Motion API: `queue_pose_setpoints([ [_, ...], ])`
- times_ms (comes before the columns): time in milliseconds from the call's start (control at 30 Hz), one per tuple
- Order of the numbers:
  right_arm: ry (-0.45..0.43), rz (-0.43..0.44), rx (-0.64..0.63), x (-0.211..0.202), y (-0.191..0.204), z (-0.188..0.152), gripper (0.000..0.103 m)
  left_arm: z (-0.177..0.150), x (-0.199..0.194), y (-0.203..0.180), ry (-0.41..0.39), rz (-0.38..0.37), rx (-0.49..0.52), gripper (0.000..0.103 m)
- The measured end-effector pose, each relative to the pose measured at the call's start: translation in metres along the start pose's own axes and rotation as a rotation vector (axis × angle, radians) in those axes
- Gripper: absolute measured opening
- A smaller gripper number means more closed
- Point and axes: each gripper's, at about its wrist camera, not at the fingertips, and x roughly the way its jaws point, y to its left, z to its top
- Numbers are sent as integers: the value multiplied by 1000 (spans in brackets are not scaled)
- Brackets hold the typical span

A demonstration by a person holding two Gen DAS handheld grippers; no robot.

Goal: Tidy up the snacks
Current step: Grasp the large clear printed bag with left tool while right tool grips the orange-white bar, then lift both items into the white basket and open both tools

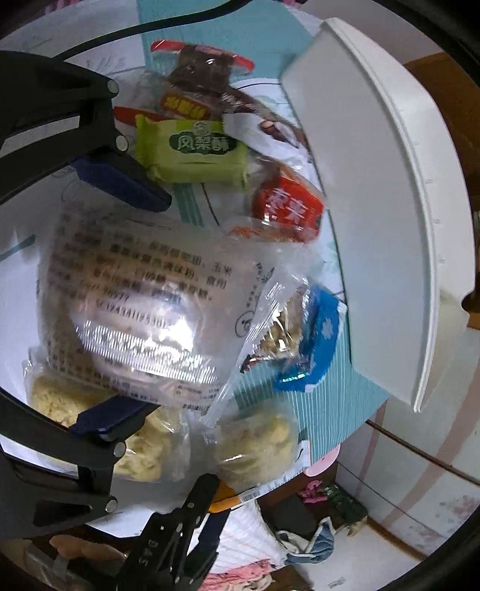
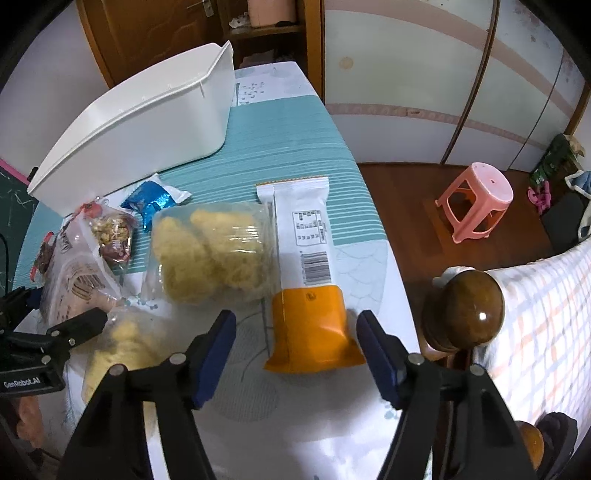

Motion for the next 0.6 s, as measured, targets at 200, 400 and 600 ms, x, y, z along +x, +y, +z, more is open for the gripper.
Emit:
queue_pose_setpoints([
  [200, -22, -41, -43, 2, 8, 0, 50, -7, -8, 9, -15, -10, 0, 76],
  [400, -19, -36, -34, -2, 7, -4, 41, -17, -25, 20, -42, -20, -1, 67],
  [600, -35, -30, -23, -22, 7, -18, 41, -31, -55, 37, -85, -49, -21, 66],
])
